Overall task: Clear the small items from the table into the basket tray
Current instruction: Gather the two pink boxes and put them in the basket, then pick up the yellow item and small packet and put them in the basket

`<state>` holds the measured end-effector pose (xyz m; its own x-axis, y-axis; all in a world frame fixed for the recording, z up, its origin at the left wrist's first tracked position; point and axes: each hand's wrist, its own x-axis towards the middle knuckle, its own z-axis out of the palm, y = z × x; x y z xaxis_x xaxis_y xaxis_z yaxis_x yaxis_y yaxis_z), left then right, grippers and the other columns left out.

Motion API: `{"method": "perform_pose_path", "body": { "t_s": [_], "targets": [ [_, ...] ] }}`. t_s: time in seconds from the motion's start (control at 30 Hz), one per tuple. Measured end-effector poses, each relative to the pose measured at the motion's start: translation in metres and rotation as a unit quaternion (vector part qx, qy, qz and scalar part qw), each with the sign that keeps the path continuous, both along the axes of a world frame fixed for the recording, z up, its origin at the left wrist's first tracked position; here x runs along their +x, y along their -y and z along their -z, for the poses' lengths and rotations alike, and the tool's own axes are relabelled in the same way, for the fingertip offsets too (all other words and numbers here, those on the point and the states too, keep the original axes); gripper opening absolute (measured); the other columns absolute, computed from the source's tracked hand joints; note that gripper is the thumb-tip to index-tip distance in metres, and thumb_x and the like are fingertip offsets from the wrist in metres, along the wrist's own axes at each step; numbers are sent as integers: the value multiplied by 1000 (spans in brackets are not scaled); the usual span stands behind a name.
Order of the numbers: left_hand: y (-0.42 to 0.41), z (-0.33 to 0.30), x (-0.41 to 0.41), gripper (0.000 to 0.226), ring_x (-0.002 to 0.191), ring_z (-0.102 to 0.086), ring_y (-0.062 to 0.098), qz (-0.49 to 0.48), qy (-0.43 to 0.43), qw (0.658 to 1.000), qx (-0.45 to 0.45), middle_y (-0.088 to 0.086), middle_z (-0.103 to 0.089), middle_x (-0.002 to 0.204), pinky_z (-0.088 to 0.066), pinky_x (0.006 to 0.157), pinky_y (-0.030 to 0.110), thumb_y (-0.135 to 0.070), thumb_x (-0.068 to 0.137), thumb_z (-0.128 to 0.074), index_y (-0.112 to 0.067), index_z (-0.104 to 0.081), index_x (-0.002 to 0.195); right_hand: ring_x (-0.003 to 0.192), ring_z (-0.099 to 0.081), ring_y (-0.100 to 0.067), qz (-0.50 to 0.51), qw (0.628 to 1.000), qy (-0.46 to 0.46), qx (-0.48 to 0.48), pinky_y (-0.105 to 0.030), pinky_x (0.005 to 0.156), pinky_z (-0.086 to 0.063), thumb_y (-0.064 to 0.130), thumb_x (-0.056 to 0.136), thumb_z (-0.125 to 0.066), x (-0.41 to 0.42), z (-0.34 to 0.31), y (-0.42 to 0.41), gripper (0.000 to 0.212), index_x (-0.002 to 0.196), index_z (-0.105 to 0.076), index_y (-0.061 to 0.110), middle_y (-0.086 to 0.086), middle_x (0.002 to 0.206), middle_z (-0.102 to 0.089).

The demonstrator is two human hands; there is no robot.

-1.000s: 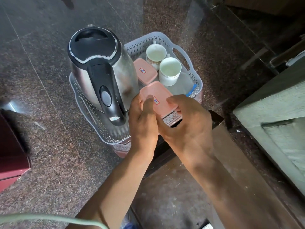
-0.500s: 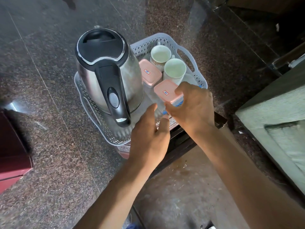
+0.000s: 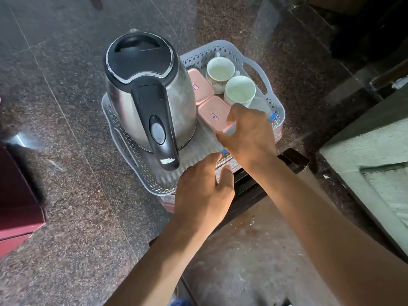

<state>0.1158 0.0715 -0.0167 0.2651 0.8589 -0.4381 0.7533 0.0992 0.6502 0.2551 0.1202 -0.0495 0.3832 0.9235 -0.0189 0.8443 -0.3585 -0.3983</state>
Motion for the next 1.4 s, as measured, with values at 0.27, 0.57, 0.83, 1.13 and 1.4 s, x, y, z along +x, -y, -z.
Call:
{"method": "perform_pose_path", "body": {
  "t_s": [0.27,0.57,0.83,1.13,1.4],
  "targets": [
    [0,2,-3,44,143,-56,21,10,3,1000,1,-1,-66,153,-38,114,28,-30,109,-56,-25,-61,152,105,-72,-39,-14,1000,9,18,-45,92,-57,41,83,-86,-7,4,-6,46,107,-67,7,-20,108,-78],
    [19,4,-4,47,139,-60,18,7,38,993,112,-3,-68,149,-32,115,18,-18,103,-67,-23,-64,149,99,-74,-31,-29,997,74,12,-40,84,-57,46,91,-76,10,-14,19,42,120,-67,18,-8,107,-77],
    [63,11,17,40,129,-65,28,88,201,930,295,7,-71,133,-50,113,47,2,91,-62,-4,-72,129,95,-74,-28,51,979,-21,195,-47,83,-59,18,91,-72,30,-50,155,23,112,-76,9,-5,103,-78],
    [184,38,62,44,132,-63,10,202,192,955,100,-6,-67,141,-53,110,39,-15,99,-60,-15,-65,143,100,-76,-28,164,984,-42,45,-41,87,-60,10,83,-79,45,-9,370,34,116,-78,14,-3,115,-79],
    [307,58,98,34,116,-71,-2,318,181,927,-87,-19,-78,116,-59,104,35,-19,97,-58,-29,-74,126,101,-74,-31,317,943,-94,-42,-45,81,-62,15,84,-81,32,15,524,32,116,-76,19,-1,113,-79]
  ]
}}
